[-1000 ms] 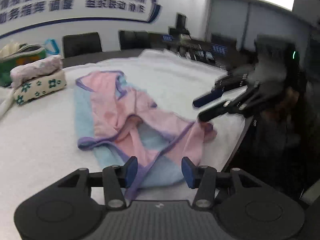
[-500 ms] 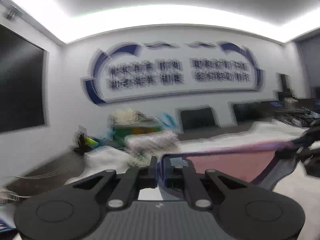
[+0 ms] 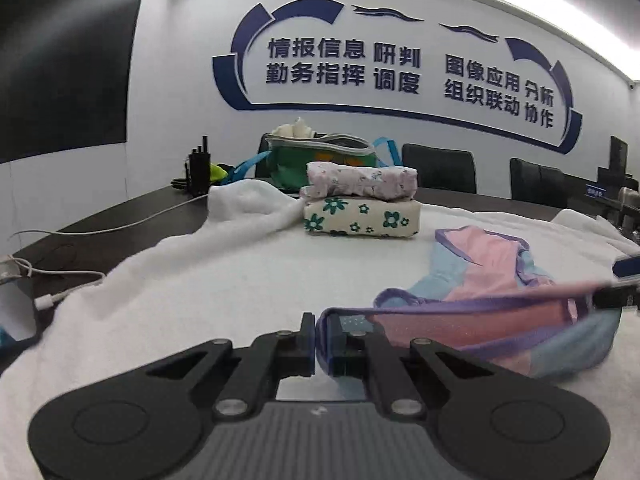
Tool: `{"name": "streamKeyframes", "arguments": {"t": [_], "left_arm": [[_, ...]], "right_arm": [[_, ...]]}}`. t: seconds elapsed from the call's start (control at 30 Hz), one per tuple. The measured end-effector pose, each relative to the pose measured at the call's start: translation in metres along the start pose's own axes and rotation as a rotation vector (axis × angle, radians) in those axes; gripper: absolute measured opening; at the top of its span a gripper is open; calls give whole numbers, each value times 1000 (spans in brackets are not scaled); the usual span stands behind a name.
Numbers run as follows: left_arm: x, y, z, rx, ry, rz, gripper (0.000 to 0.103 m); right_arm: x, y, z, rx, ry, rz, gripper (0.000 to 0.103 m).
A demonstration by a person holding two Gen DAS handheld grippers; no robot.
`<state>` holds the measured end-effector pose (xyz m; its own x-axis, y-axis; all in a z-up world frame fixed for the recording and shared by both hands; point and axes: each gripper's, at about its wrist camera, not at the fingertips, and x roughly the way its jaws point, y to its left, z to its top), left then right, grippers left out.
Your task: Fold clothes
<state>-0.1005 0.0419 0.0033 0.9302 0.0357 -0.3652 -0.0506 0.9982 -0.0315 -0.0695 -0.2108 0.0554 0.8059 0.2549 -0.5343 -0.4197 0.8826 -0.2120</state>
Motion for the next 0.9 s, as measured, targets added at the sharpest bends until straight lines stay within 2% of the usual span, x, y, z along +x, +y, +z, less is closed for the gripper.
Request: {"name": "streamKeyframes", "arguments": {"t": [0.1, 0.2, 0.37, 0.47, 0.5, 0.53, 0.6, 0.63, 0.67, 0.7, 0.77, 0.87, 0.9], "left_arm": [[-1, -1, 1, 7, -1, -10, 4], [1, 1, 2, -4, 25, -35, 4], [-5, 1, 2, -5, 18, -38, 4], [-19, 2, 2, 14, -17, -51, 4], [-22, 2, 3, 24, -24, -53, 4], [-20, 1, 3, 41, -18, -48, 4], [-14, 0, 2, 63, 2, -37, 4], [-11, 1, 2, 66, 15, -38, 4], [-8, 2, 2, 60, 25, -45, 4], [-7, 3, 3, 46, 26, -55, 4], [-5, 6, 3, 21, 33, -67, 4], [-1, 9, 2, 6, 46, -64, 4], [0, 10, 2, 1, 54, -66, 4]], "right_arm": [[-11, -6, 3, 45, -12, 59, 67], [-21, -6, 0, 86, -15, 138, 68], [-8, 37, -8, -94, 27, 17, 67], [1, 52, -13, -152, 56, 5, 67], [-1, 50, -13, -132, 53, 44, 67], [-5, 42, -11, -68, 40, 127, 67], [-12, 22, -8, 90, 16, 318, 58], [-11, 11, -8, 178, 19, 408, 40], [-6, 3, -9, 239, 32, 451, 20], [0, -1, -11, 273, 50, 458, 15], [15, -3, -19, 274, 87, 444, 13], [27, -4, -25, 310, 97, 648, 6], [30, -9, -25, 350, 88, 749, 5]]}}
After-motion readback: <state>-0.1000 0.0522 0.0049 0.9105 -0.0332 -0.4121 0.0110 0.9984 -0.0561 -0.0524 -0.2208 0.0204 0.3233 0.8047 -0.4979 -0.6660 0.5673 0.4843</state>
